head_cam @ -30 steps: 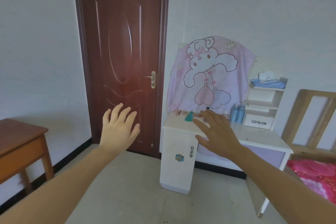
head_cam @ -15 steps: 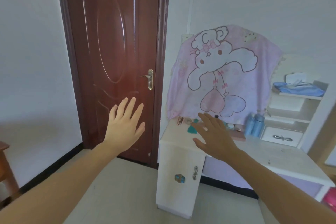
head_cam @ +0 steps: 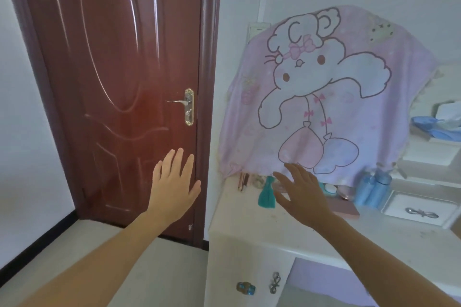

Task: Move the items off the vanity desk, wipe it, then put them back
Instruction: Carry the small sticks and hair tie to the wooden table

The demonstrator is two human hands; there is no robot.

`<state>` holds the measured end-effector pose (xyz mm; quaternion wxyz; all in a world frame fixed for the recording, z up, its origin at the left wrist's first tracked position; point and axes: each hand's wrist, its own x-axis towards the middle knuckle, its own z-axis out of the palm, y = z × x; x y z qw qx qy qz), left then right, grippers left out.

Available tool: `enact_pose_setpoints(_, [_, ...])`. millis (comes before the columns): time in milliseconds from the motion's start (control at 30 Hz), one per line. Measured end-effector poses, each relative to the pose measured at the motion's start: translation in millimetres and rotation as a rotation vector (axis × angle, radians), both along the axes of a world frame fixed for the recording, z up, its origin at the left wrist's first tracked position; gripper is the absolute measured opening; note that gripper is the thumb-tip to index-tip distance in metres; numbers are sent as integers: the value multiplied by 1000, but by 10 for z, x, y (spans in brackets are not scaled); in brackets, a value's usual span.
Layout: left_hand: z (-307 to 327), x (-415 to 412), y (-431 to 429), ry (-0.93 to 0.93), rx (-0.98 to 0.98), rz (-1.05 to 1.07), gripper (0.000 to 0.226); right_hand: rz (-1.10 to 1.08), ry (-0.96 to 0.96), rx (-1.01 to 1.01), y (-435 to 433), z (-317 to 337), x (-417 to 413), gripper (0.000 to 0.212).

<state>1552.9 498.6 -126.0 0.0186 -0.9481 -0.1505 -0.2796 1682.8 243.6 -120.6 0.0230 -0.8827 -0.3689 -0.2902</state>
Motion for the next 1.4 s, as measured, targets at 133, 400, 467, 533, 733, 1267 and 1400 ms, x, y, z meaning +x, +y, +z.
enact_pose_setpoints(133, [-363, 601, 22, 59, -40, -82, 57, 28, 67, -21, 41, -441, 355, 43])
enact_pose_setpoints(400, [-716, 1819, -25, 126, -124, -110, 52, 13, 191, -1, 79, -799, 1375, 54])
enact_pose_setpoints(467, [-775, 2116, -43, 161, -190, -84, 53, 15, 276, 13, 124, -866, 1642, 56])
enact_pose_setpoints(533, [-875, 2366, -66, 189, -266, -49, 53, 12, 368, 22, 168, -997, 1912, 42])
enact_pose_setpoints(733, [-1412, 2830, -149, 206, -490, 65, 54, 4, 600, -45, 411, -1287, 2532, 45])
enact_pose_setpoints(1267, [-2287, 3552, 190, 410, -728, -41, 53, -224, 809, 0, 1204, -2031, 2663, 32])
enact_pose_setpoints(1400, [-2418, 3699, 254, 457, -665, -164, 50, -325, 742, 76, 1441, -2183, 2722, 28])
